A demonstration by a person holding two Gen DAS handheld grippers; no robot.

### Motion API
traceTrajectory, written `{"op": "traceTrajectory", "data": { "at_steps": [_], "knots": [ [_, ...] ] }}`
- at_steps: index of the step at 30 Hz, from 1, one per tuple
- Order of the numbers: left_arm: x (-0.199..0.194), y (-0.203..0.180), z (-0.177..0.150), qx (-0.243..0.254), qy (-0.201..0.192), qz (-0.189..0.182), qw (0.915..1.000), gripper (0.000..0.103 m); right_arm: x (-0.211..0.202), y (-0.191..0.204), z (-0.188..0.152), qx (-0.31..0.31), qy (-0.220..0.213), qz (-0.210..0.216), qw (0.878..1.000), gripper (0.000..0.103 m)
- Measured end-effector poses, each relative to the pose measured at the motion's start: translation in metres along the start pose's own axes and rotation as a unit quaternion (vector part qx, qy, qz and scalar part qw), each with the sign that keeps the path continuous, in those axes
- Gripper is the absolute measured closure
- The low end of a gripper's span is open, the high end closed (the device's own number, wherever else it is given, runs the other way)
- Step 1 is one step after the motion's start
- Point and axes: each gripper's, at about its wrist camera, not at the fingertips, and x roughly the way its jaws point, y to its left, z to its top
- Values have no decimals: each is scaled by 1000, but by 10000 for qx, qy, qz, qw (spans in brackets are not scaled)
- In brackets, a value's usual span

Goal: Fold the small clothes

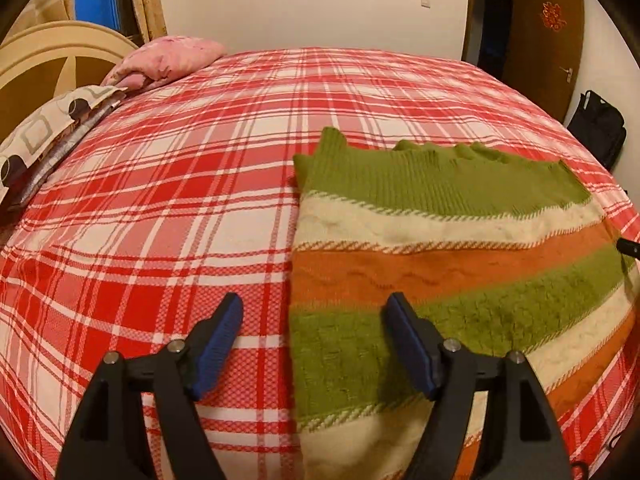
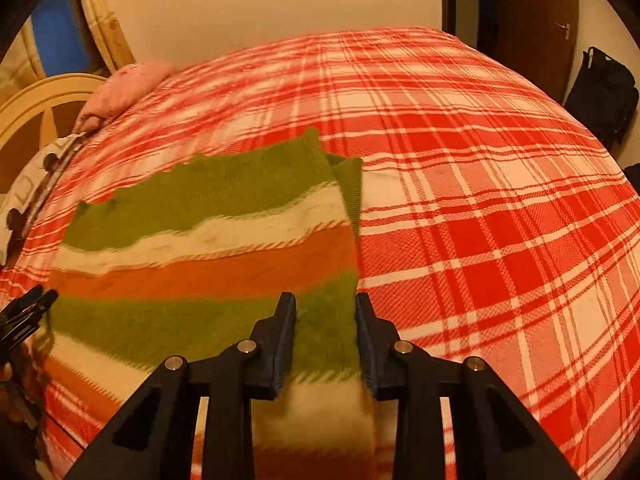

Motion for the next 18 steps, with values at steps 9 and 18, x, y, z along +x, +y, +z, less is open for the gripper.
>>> {"op": "traceTrajectory", "data": {
  "at_steps": [9, 18],
  "knots": [
    [2, -2, -4, 32, -3, 27, 10000, 26, -4, 4, -54, -315, 261, -234, 9989, 76],
    [-8, 0, -12, 5, -2, -5, 10000, 26, -13, 11, -73, -651, 107, -548, 9963, 79]
  ]
}}
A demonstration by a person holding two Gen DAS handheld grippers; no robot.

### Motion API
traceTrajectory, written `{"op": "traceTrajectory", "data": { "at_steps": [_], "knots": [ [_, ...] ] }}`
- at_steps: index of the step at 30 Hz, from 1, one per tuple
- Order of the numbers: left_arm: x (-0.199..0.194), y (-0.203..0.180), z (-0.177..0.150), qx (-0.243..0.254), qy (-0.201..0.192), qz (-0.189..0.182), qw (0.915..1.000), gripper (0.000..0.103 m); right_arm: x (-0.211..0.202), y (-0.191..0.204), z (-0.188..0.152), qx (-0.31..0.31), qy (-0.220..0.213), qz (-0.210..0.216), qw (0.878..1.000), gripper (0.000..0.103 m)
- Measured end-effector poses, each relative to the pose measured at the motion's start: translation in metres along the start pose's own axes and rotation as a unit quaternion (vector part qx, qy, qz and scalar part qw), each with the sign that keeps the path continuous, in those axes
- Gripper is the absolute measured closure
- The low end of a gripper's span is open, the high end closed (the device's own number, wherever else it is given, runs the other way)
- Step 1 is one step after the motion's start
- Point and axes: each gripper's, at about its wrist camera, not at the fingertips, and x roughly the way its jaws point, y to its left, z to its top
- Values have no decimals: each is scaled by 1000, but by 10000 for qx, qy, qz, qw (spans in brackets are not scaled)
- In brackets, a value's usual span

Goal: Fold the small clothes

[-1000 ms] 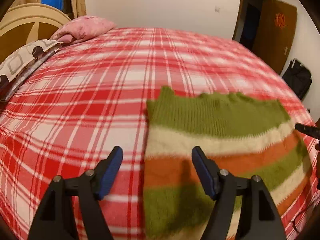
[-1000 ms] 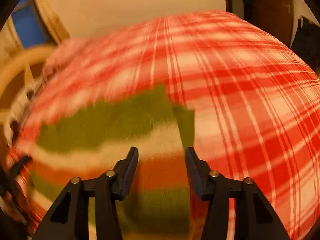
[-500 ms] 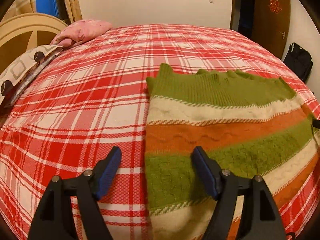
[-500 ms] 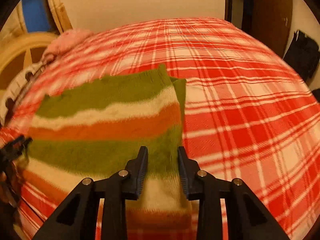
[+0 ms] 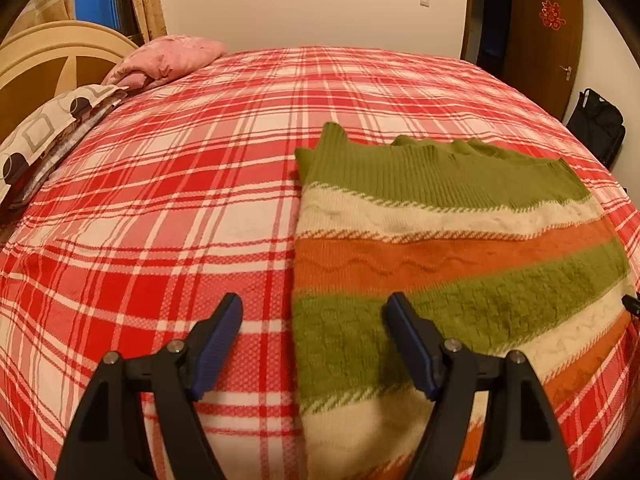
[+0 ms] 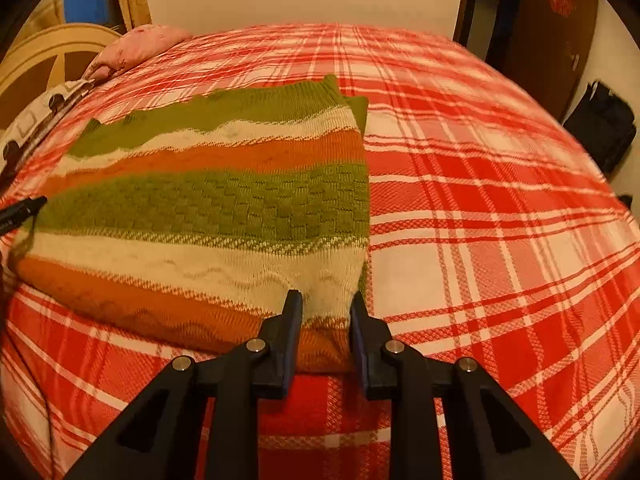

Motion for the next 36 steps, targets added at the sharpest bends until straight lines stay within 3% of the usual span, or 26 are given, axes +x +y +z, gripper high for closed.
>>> {"op": "traceTrajectory", "data": {
  "at_steps": [3, 6, 8, 12, 14, 16, 18, 22, 24, 28, 31, 34, 36],
  "knots": [
    [-10, 3, -10, 48, 49, -48, 10000, 26, -13, 9, 3, -122, -159, -405, 9990, 79],
    [-19, 3, -17, 79, -11, -58, 10000, 26, -38, 19, 18, -36, -711, -728, 9948, 75],
    [-23, 0, -21, 64, -48, -144, 9999, 26, -42, 39, 37, -173, -875, -375, 9953, 64],
    [-15, -10, -29, 141, 123, -183, 9997, 26, -11, 97, 64, -776, -564, 437, 9944, 64],
    [-16, -11, -35, 145, 110, -136, 9997, 25, 6, 114, 64, -933, -388, 457, 9938, 64],
    [-19, -10, -39, 137, 98, -141, 9998, 20, 27, 126, 52, -1044, 63, 391, 9937, 64],
    [-19, -8, -44, 135, 127, -161, 9997, 15, 24, 123, 38, -1037, -166, 295, 9940, 64],
    [-20, -4, -49, 109, 144, -272, 9995, 11, 15, 119, 29, -1143, -73, 243, 9931, 64],
    [-20, -4, -49, 60, 116, -292, 9995, 11, 11, 119, 39, -1126, 98, 285, 9932, 64],
    [-21, -4, -52, 8, 6, -287, 9996, 10, -10, 135, 77, -881, -552, 712, 9920, 64],
    [-21, -1, -53, -37, -1, -358, 9994, 10, 19, 153, 103, -830, -376, 1060, 9902, 63],
    [-24, 1, -55, -70, -45, -415, 9991, 9, 59, 154, 100, -790, 49, 893, 9929, 63],
    [-25, 2, -56, -96, -76, -465, 9988, 8, 54, 154, 88, -985, -182, 883, 9910, 63]
  ]
}}
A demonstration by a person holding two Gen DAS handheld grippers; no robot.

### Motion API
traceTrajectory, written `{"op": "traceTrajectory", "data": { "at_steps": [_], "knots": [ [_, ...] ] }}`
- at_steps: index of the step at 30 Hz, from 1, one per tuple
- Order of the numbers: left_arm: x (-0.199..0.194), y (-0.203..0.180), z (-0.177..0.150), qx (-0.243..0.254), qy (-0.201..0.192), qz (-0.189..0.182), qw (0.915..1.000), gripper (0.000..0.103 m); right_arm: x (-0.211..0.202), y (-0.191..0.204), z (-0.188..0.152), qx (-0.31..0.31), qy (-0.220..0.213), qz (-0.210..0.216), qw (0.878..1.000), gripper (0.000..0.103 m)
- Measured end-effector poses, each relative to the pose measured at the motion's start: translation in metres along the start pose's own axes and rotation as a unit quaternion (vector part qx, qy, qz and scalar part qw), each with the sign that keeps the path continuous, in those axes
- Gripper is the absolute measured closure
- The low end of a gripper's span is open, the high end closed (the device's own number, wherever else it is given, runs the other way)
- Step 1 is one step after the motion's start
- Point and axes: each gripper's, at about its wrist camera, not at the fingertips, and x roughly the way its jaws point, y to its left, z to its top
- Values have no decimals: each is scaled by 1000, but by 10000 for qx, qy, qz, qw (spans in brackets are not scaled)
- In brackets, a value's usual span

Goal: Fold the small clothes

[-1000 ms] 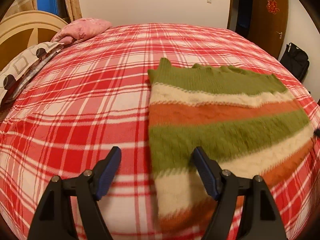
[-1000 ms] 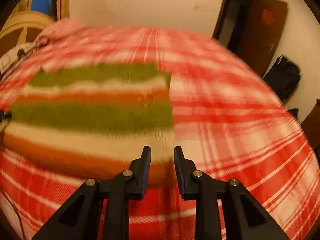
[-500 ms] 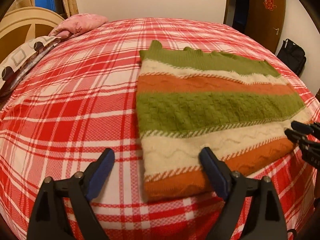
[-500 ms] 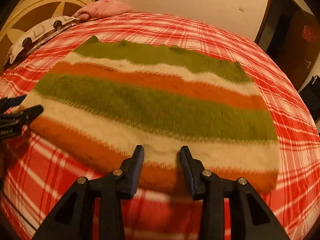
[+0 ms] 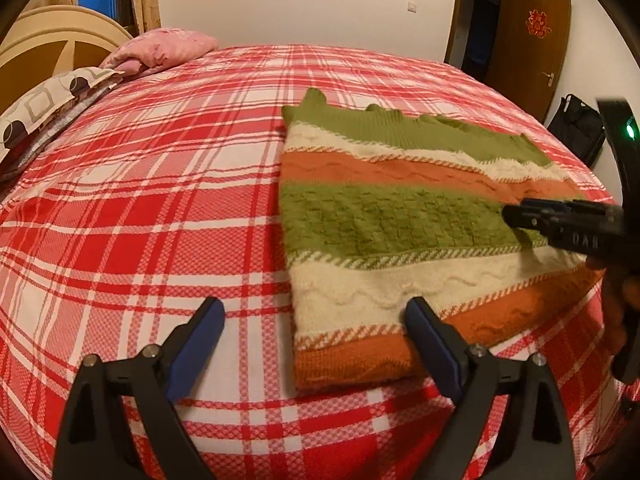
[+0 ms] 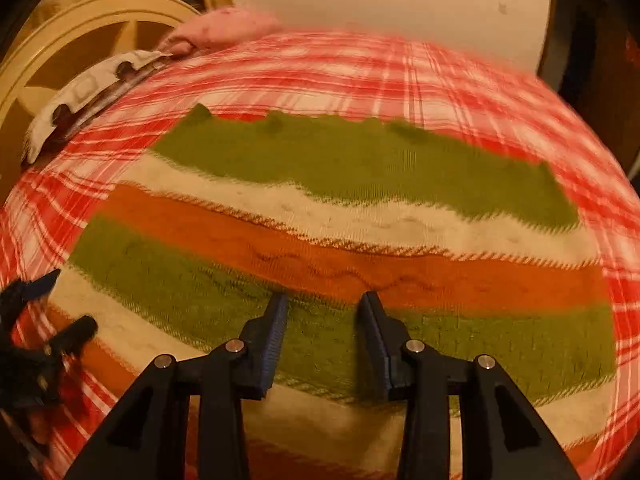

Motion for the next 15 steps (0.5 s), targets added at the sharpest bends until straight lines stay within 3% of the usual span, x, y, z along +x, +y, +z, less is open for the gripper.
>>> {"op": "traceTrajectory", "data": {
  "at_steps": [7, 13, 15],
  "knots": [
    [-16, 16, -8, -342, -141, -193, 9991, 6, -13, 1, -12, -415, 355, -218, 9983, 63],
    [-26, 49, -17, -988, -285, -468, 9936, 5, -19, 20, -6, -543, 156, -250, 9981, 63],
    [-27, 52, -16, -945, -261, -317, 9947, 5, -24, 32, -3, -596, 2, -156, 9981, 63]
  ]
}}
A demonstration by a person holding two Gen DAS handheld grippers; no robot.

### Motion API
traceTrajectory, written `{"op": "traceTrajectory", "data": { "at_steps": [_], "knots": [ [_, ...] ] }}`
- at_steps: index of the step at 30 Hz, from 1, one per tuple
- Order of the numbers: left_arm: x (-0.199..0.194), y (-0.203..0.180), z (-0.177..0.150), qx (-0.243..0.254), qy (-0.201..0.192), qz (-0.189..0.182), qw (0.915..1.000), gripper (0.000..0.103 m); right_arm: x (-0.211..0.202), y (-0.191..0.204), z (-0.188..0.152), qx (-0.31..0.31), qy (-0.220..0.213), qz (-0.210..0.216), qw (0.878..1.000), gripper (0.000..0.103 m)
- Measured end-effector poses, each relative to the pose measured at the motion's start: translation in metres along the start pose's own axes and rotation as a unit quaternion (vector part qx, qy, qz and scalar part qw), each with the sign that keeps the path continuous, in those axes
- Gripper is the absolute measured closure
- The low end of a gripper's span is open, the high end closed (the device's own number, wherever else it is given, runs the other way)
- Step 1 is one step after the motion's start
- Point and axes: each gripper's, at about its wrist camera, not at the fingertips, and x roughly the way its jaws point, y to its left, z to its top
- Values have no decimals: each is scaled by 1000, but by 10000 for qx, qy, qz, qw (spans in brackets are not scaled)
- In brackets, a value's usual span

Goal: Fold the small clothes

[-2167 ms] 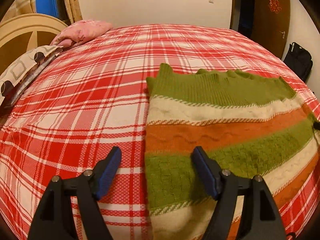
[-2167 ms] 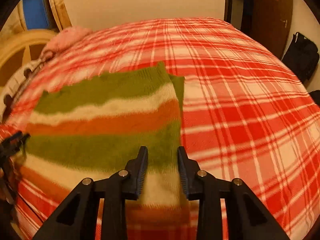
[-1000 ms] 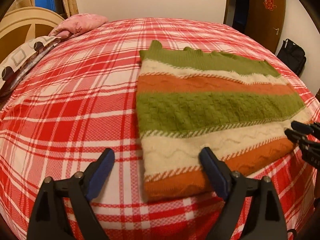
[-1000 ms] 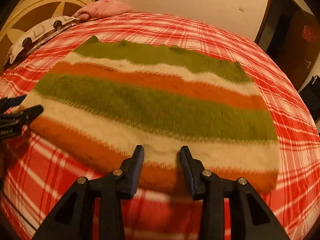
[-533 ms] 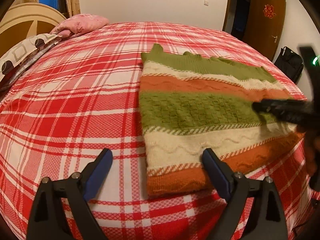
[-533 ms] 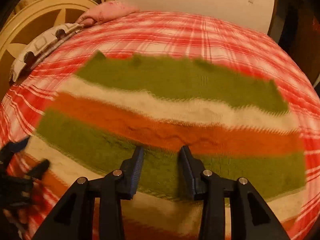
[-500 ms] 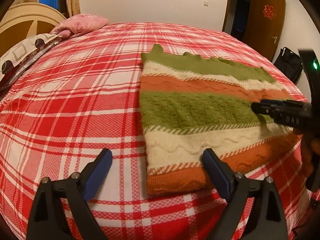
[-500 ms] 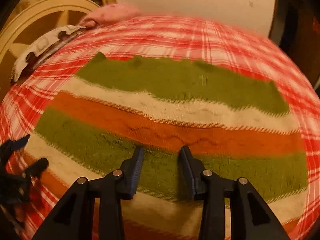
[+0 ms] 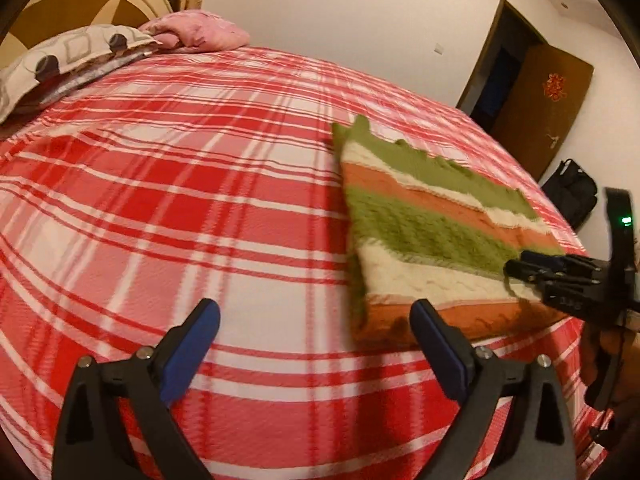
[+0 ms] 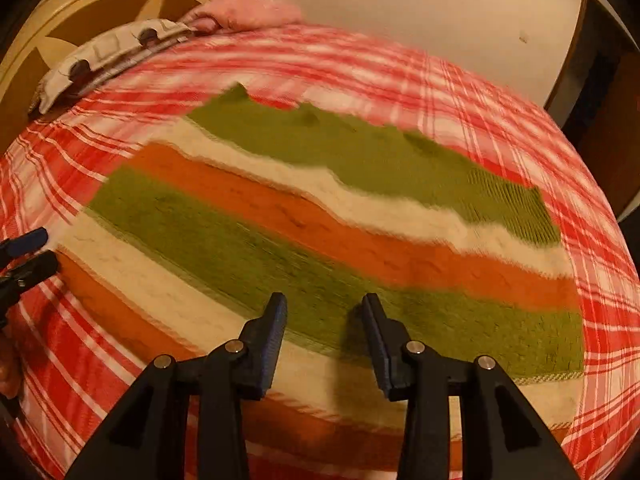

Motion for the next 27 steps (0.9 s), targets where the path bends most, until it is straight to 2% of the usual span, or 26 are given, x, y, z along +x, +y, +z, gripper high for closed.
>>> {"op": "traceTrajectory", "data": {
  "at_steps": [4, 6, 9, 12, 14, 17, 21, 24, 27],
  "knots": [
    [-2, 15, 7, -33, -35, 410, 9991, 5, -11, 31, 8, -186, -248, 476, 9984, 61],
    [-3, 27, 13, -82, -102, 719, 9973, 5, -15, 56, 10, -454, -283, 682, 9962, 61],
    [-2, 45, 19, -232, -46, 931, 9954, 5, -19, 91, 8, -887, -348, 879, 9916, 61],
    [-4, 60, 22, -343, -42, 1064, 9937, 5, -28, 125, -1, -1434, -477, 967, 9838, 47],
    [-4, 66, 21, -328, 3, 1064, 9938, 5, -32, 145, -6, -1806, -635, 877, 9776, 45],
    [-5, 71, 20, -325, 98, 1065, 9937, 5, -28, 170, -7, -2302, -811, 380, 9690, 45],
    [-6, 75, 20, -321, 159, 986, 9945, 5, -10, 183, 4, -2540, -980, -123, 9621, 45],
    [-4, 77, 19, -244, 280, 911, 9951, 5, -1, 188, 9, -2598, -972, -27, 9608, 45],
    [0, 75, 21, -34, 335, 918, 9952, 3, 3, 194, 6, -2707, -1112, -154, 9561, 45]
  ]
}}
